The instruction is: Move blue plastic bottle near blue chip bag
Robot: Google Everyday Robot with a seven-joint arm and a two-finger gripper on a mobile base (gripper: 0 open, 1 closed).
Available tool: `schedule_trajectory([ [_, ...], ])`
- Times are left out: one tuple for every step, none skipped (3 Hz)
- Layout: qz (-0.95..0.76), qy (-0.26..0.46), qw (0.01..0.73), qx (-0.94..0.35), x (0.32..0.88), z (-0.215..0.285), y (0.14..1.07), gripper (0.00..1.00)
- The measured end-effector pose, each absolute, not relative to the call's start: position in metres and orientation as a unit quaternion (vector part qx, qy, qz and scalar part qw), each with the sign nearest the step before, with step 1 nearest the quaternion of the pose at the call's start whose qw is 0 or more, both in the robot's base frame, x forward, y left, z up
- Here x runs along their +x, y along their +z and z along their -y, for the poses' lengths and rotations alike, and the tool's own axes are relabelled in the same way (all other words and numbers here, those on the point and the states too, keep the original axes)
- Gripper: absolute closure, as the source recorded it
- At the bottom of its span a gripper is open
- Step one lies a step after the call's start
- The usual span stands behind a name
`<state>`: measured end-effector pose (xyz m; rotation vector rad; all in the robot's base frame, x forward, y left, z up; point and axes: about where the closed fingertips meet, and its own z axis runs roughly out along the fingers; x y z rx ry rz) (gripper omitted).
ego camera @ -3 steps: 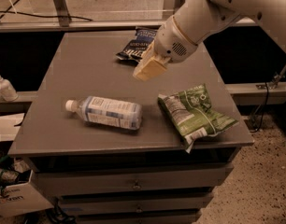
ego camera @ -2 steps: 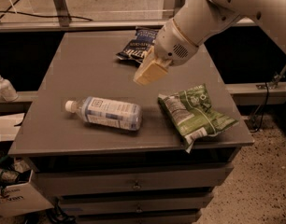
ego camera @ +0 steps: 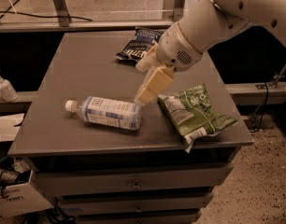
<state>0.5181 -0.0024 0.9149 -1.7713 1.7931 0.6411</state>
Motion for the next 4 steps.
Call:
schedule_trajectory([
  [-0.664, 0.231, 0.291, -0.649, 0.499, 0.007, 0.921, 0.0],
  [-0.664, 0.221, 0.307, -0.646, 0.481, 0.003, 0.916, 0.0],
  [-0.666, 0.211, 0.31, -0.644, 0.47, -0.011, 0.895, 0.0],
  [-0.671, 0.204, 0.308, -0.643, 0.471, -0.025, 0.874, 0.0],
])
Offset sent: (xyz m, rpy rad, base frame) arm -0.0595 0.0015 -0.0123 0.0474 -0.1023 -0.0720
